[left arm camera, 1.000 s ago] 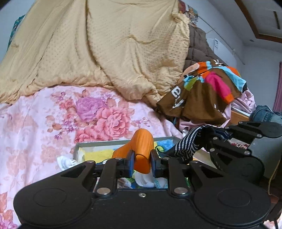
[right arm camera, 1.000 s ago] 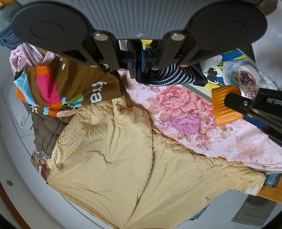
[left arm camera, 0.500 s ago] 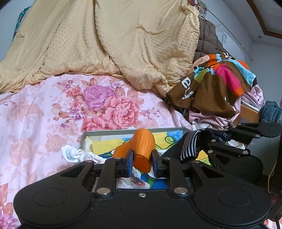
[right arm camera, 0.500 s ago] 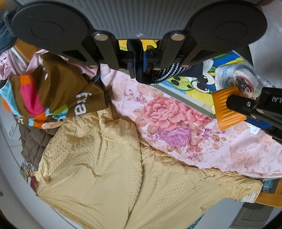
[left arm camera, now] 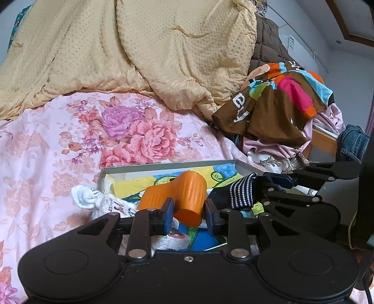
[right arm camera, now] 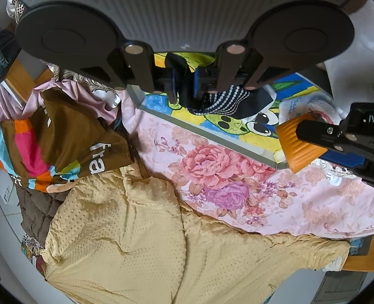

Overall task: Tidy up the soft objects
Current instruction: 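Lower the orange item and striped sock into the tray and open both tools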

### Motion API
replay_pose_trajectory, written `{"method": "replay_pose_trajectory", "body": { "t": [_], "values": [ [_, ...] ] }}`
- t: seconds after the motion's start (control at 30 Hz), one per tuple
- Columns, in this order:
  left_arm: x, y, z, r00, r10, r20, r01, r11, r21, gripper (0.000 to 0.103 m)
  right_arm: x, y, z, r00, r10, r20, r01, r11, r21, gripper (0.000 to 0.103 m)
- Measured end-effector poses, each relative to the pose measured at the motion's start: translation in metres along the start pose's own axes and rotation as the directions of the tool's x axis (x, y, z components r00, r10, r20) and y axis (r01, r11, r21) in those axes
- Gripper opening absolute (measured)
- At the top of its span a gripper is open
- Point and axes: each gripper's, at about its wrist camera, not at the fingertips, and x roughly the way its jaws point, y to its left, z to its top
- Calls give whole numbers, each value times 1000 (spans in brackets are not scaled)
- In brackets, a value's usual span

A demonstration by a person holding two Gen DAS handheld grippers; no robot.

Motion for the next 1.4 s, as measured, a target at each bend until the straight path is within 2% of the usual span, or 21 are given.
{"method": "replay_pose_trajectory", "body": {
  "t": [0.27,0.43,0.6,0.83,1.03,1.23,1.4],
  "values": [
    [1,0,0,1000,-13,-15,13,1000,-16,36,-1,-1,1,1000,20,-8,-20,1000,7,31],
    [1,-1,-1,1000,-14,-18,14,1000,-13,38,-2,-1,0,999,30,-17,-30,1000,7,45],
    [1,-1,-2,1000,-15,-19,15,1000,-10,42,-4,-1,0,999,33,-22,-33,999,6,54],
    [0,-2,-1,1000,-17,-16,17,1000,-12,46,-9,-4,-2,999,36,-38,-36,999,6,65],
    [-3,-6,-1,1000,-17,-10,17,1000,5,48,-12,-8,-3,998,38,-40,-38,999,11,70],
    [-11,-4,3,1000,-7,13,7,1000,-6,58,-26,-16,-1,999,35,-30,-34,999,31,78],
    [-23,-7,8,999,2,43,-2,1000,0,72,-39,-25,2,999,32,-21,-31,998,62,84]
  ]
}}
